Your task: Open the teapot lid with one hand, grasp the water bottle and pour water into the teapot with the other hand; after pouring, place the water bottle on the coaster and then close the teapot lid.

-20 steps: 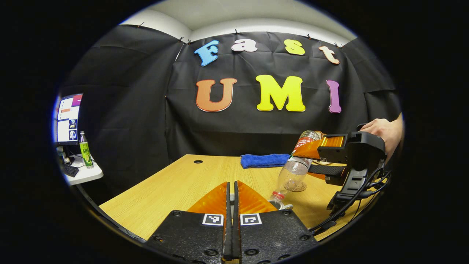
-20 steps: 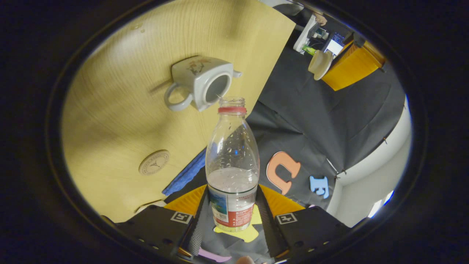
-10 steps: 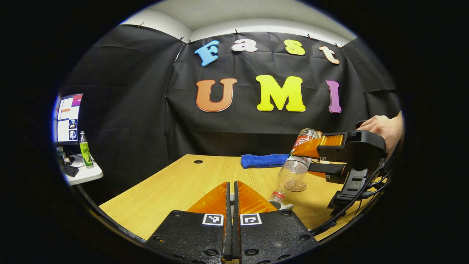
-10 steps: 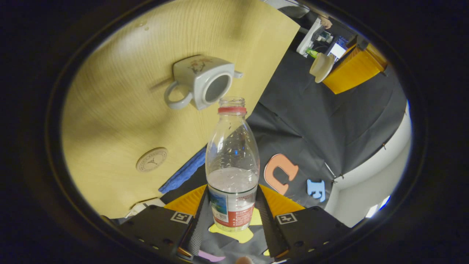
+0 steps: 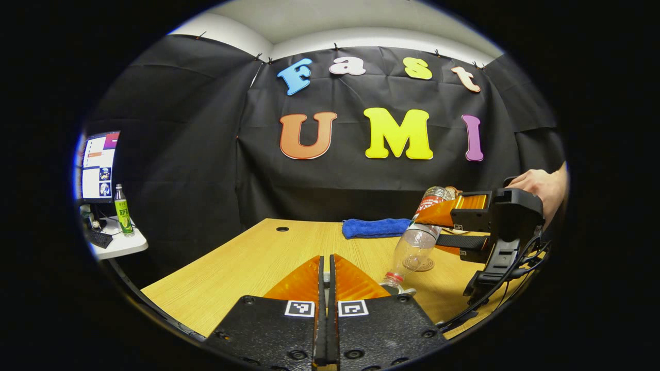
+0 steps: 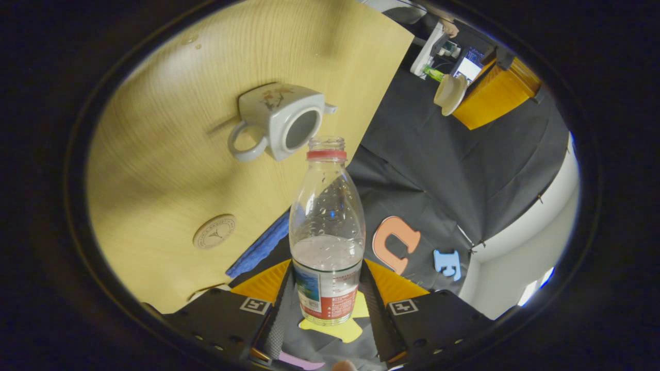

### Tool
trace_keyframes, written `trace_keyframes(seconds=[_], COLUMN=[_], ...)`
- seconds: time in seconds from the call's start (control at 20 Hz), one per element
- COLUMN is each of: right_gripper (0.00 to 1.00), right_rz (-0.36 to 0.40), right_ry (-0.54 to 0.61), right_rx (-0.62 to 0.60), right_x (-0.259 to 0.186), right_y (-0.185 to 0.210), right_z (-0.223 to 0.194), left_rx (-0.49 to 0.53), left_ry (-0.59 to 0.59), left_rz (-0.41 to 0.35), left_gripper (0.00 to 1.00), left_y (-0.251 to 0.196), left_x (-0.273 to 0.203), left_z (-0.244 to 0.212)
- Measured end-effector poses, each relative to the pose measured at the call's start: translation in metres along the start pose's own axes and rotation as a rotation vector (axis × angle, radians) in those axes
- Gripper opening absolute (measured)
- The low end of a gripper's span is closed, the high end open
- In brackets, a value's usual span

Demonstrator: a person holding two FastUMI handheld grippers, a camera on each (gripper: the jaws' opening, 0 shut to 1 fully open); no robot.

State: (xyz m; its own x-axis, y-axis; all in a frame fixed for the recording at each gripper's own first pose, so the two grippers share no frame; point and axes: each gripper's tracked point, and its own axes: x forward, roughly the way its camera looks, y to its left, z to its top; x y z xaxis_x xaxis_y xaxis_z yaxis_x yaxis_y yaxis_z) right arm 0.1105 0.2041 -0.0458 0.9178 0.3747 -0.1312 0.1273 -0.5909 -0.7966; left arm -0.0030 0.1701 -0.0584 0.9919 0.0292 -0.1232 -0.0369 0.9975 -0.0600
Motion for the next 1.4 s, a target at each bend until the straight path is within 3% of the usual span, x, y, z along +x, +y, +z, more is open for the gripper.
trace_keyframes(seconds=[0.25,0.55,1.0,1.25,1.4], right_gripper=[0.7,0.7,0.68,0.7,0.7], right_rz=[0.023,0.109,0.204,0.134,0.05], right_ry=[0.002,0.003,0.023,0.038,0.054], right_rx=[0.131,0.463,1.33,1.841,2.015], right_x=[-0.001,-0.007,-0.021,-0.012,0.0], right_y=[0.013,0.045,0.065,0.054,0.061], right_z=[-0.003,0.004,0.0,-0.041,-0.077], left_rx=[-0.007,0.002,0.011,0.026,0.02], left_ry=[-0.016,-0.028,-0.04,-0.049,-0.047], left_rz=[0.024,0.032,-0.007,-0.044,-0.057], left_gripper=[0.03,0.02,0.03,0.03,0.03], left_y=[0.008,0.01,-0.021,-0.041,-0.047], left_x=[-0.003,-0.004,0.0,0.002,0.004], left_z=[0.005,0.009,0.012,0.014,0.012])
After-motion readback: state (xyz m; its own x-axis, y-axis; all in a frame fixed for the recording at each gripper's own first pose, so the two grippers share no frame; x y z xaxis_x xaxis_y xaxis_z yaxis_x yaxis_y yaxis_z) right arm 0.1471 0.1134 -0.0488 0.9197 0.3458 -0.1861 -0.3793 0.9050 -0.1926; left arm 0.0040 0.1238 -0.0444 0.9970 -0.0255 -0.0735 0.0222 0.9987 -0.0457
